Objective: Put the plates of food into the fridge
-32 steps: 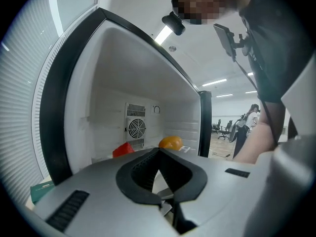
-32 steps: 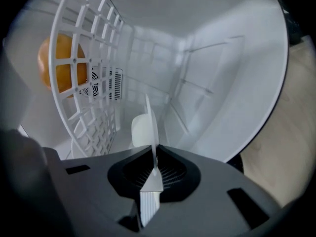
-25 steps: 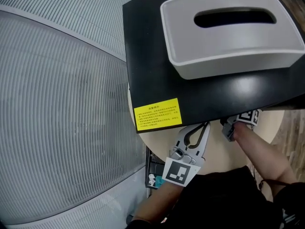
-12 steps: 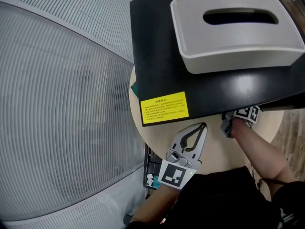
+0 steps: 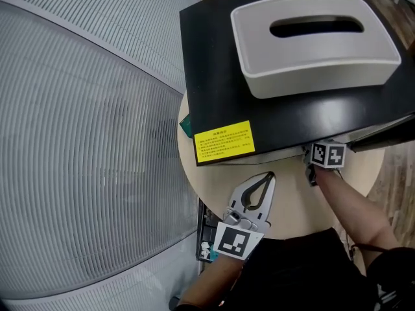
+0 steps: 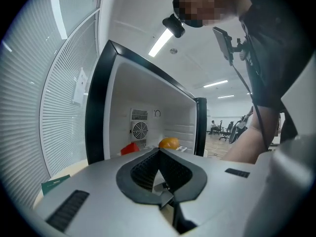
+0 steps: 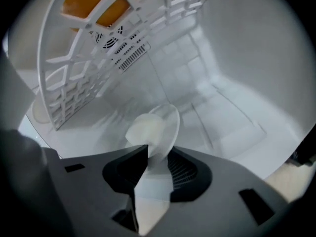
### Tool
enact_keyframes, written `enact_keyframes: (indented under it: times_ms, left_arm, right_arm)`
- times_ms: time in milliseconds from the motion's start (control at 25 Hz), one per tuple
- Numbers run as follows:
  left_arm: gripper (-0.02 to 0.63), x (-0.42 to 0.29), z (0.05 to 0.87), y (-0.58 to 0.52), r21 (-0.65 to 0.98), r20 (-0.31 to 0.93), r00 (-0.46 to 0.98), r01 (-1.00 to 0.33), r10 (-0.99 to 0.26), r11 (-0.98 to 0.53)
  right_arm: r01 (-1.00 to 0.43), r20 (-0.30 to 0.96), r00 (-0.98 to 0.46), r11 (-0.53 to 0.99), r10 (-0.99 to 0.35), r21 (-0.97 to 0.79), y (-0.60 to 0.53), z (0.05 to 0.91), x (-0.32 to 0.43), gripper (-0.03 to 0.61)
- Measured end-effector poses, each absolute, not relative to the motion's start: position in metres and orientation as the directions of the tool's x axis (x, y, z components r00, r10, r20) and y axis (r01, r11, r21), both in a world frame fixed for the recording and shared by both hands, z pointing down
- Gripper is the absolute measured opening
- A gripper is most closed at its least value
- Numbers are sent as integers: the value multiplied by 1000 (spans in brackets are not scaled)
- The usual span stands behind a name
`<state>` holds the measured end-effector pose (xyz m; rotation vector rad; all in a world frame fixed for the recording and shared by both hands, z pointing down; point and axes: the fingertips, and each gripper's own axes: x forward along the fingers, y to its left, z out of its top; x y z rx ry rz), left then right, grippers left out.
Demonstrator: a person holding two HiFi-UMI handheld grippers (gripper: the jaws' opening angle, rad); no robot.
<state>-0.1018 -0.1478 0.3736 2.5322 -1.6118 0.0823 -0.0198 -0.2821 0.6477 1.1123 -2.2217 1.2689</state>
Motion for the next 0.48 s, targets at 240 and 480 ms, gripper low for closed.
enact_keyframes:
  times_ms: [240, 480]
  left_arm:
    - [3, -107, 371, -139, 81, 125, 410, -912, -903, -403]
    - [3, -110, 366, -133, 74, 111, 412, -911, -904, -406]
  right_arm:
    - [-834, 695, -551, 334, -463, -439, -286, 648, -9, 152]
    - [-890, 747, -442, 346, -497, -297, -291, 650, 10, 166]
